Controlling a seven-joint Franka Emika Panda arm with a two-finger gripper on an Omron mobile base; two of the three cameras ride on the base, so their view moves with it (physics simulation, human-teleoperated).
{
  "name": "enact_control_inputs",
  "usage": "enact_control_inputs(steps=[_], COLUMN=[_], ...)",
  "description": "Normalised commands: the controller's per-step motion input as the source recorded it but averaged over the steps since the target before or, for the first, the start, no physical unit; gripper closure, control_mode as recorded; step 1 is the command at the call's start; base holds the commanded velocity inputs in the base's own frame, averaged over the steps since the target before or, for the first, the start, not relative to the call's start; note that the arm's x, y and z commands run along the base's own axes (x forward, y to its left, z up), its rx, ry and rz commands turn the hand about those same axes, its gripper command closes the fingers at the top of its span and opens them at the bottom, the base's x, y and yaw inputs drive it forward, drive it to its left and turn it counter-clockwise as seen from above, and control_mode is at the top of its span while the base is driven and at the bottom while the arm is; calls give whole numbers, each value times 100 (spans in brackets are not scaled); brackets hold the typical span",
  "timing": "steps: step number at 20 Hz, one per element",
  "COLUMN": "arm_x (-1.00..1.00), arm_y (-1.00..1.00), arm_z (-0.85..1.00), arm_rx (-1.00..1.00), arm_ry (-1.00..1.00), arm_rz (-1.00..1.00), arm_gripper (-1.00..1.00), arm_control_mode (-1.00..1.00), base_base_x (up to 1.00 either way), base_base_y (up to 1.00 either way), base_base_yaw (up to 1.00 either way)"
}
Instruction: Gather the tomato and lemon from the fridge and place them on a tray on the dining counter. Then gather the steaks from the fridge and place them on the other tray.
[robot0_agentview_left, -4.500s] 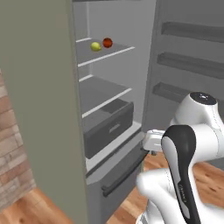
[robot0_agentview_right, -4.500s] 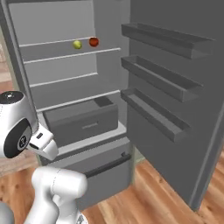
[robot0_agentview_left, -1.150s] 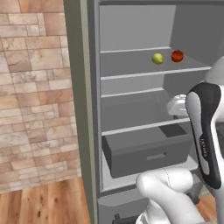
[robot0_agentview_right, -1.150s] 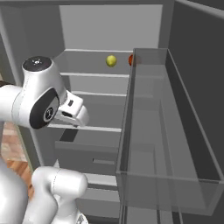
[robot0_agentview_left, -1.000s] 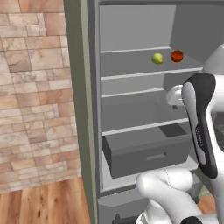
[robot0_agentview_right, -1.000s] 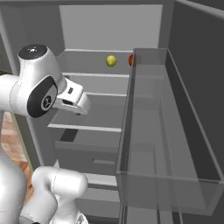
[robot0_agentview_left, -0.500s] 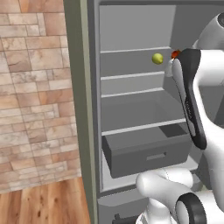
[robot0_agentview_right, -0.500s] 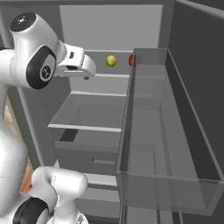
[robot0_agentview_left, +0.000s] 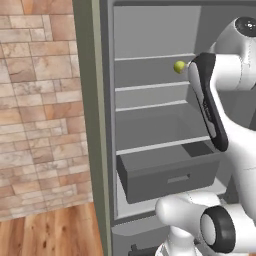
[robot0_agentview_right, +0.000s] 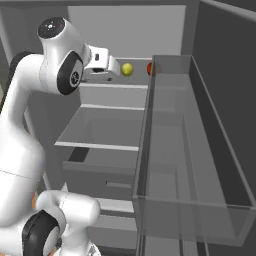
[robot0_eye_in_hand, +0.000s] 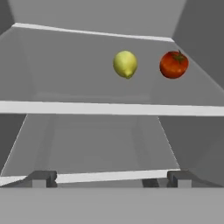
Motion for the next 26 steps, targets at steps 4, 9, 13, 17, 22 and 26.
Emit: enact_control_inputs(steps=[4, 9, 13, 17, 22, 26], arm_x=[86, 67, 62, 58, 48, 35], arm_y=[-5, -15, -12, -3, 0, -3], arm_z=[0, 0, -2, -5, -8, -9], arm_rx=[1, 0, 0, 0, 0, 0], arm_ry=[1, 6, 9, 11, 10, 7], arm_rz=[2, 0, 0, 0, 0, 0], arm_gripper=[-100, -100, -100, -100, -100, -100], arm_control_mode=[-100, -100, -100, -100, -100, -100], base_base_x=[0, 0, 0, 0, 0, 0], base_base_y=[0, 0, 0, 0, 0, 0], base_base_yaw=[0, 0, 0, 0, 0, 0])
